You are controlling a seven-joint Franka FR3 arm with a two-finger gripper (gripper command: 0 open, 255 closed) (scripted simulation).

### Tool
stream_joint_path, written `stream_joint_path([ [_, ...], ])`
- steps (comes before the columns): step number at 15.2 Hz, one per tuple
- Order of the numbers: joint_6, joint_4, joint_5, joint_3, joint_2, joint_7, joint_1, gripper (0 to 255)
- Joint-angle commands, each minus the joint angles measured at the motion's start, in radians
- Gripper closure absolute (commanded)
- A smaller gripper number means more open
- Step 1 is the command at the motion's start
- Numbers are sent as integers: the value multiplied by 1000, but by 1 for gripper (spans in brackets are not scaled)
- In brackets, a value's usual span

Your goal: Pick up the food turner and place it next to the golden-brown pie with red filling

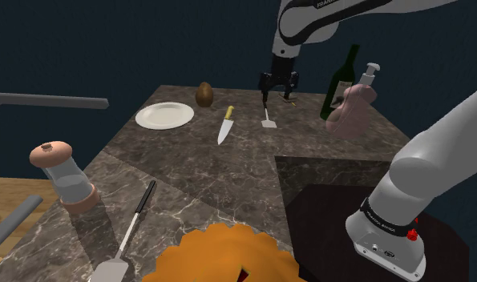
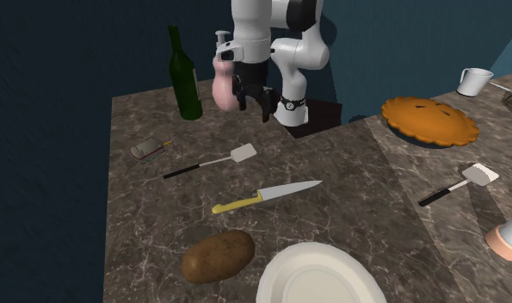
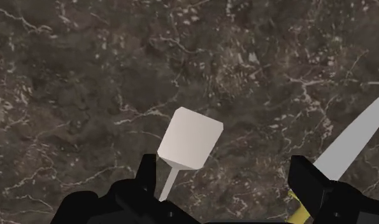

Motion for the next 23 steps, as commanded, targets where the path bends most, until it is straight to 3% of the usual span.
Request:
stream_joint_path([
  [1,39,37,-14,-1,68,50,-17,0],
  [12,202,243,-88,-56,411,297,-84,0],
  [23,292,212,-91,-58,470,298,-85,0],
])
